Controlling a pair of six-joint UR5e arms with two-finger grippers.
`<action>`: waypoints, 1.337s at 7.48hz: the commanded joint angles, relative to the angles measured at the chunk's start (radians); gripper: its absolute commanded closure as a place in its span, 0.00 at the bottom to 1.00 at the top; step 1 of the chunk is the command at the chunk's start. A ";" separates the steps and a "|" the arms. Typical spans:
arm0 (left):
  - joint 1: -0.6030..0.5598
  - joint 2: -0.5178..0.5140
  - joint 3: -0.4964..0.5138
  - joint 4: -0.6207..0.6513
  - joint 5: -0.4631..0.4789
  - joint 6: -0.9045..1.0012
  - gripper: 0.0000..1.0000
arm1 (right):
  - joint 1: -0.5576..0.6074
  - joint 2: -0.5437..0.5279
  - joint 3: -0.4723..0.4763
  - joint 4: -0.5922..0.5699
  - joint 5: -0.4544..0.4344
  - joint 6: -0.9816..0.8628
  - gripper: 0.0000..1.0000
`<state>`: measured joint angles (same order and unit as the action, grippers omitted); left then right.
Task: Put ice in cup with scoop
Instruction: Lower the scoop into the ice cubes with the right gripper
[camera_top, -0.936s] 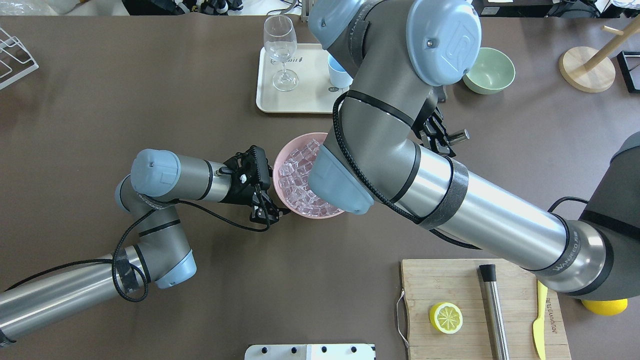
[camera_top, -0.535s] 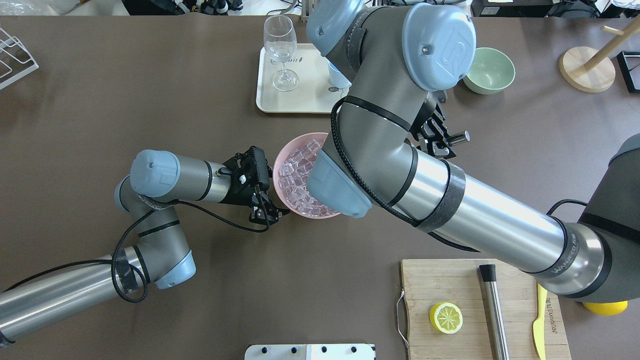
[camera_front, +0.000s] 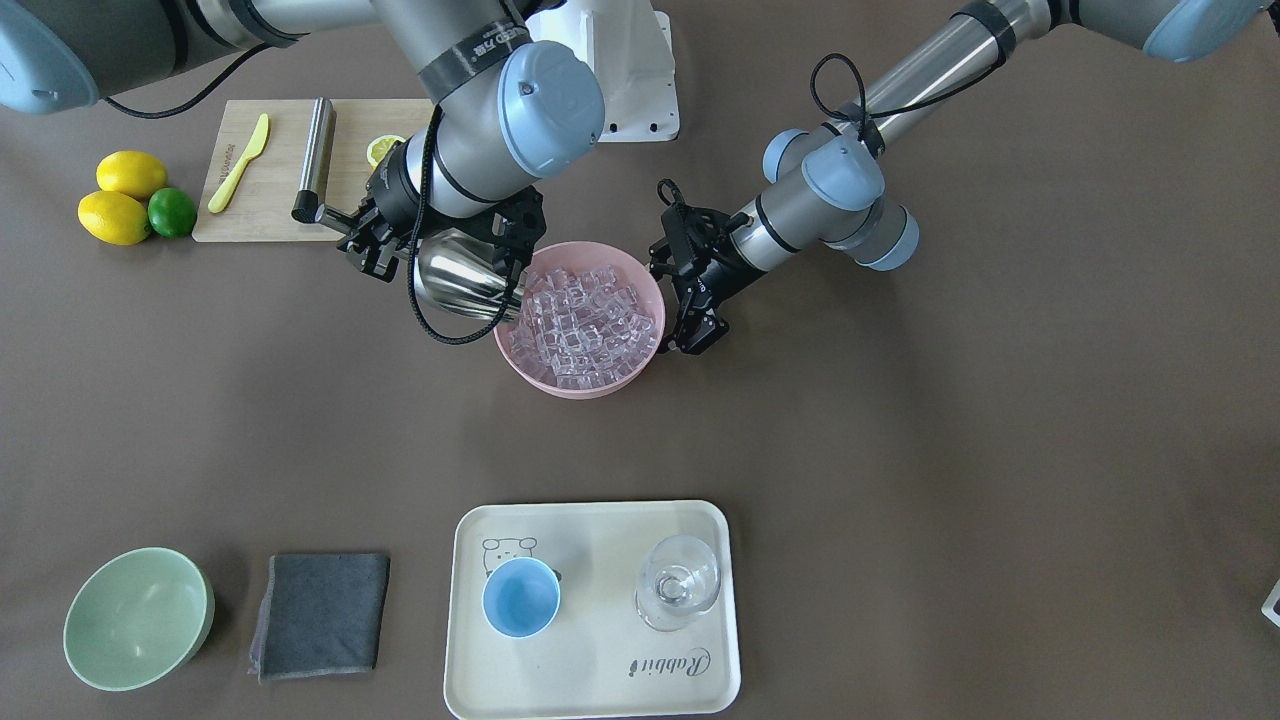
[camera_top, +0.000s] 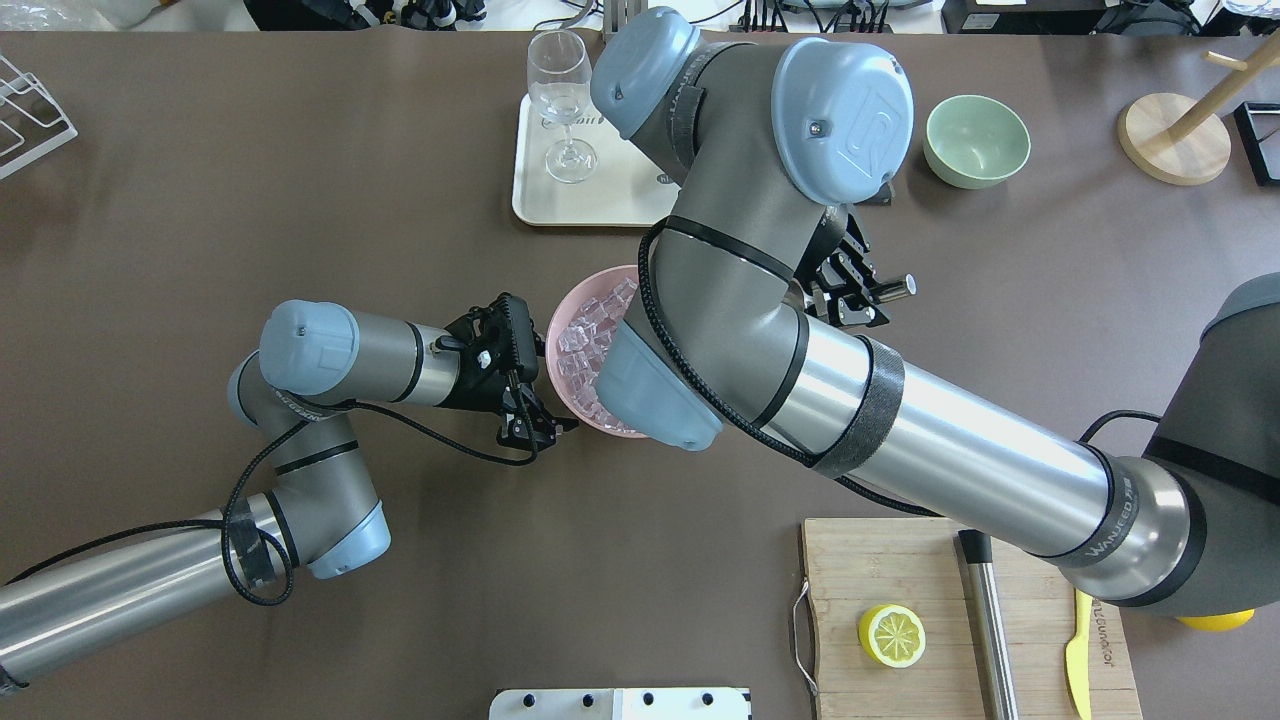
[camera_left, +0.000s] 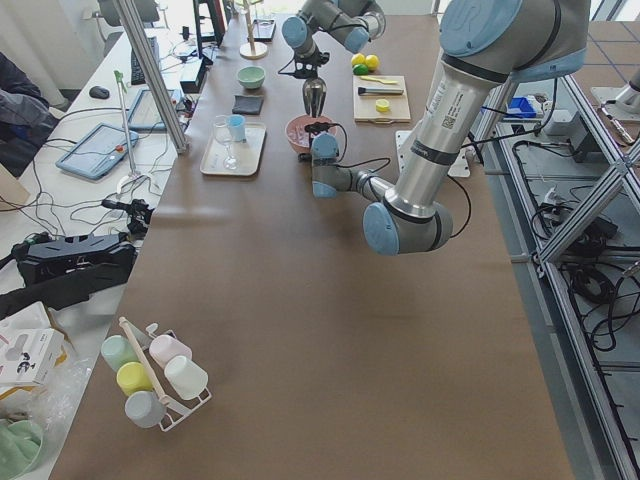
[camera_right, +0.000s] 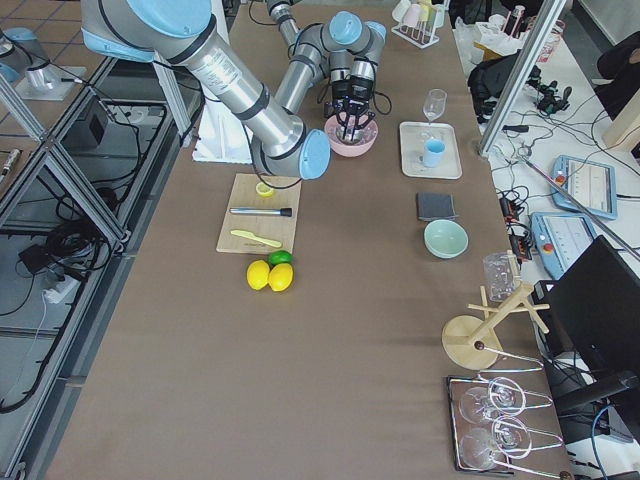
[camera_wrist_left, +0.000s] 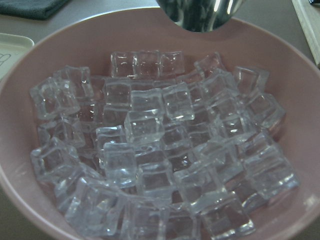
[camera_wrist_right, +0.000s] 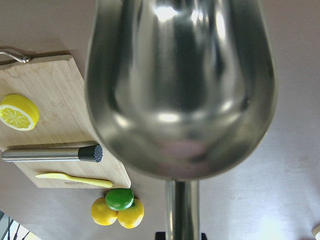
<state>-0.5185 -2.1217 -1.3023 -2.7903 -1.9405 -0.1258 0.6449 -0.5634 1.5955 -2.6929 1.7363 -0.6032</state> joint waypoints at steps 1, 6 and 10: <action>0.000 0.000 0.000 0.000 0.000 0.000 0.03 | -0.005 0.002 -0.031 0.022 -0.014 0.003 1.00; 0.000 0.002 0.000 -0.002 0.000 0.000 0.03 | -0.027 0.031 -0.117 0.091 -0.012 0.030 1.00; 0.000 0.003 0.000 -0.002 0.000 0.000 0.03 | -0.054 0.031 -0.152 0.139 -0.014 0.063 1.00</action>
<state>-0.5185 -2.1199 -1.3024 -2.7913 -1.9405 -0.1258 0.6031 -0.5325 1.4573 -2.5752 1.7227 -0.5585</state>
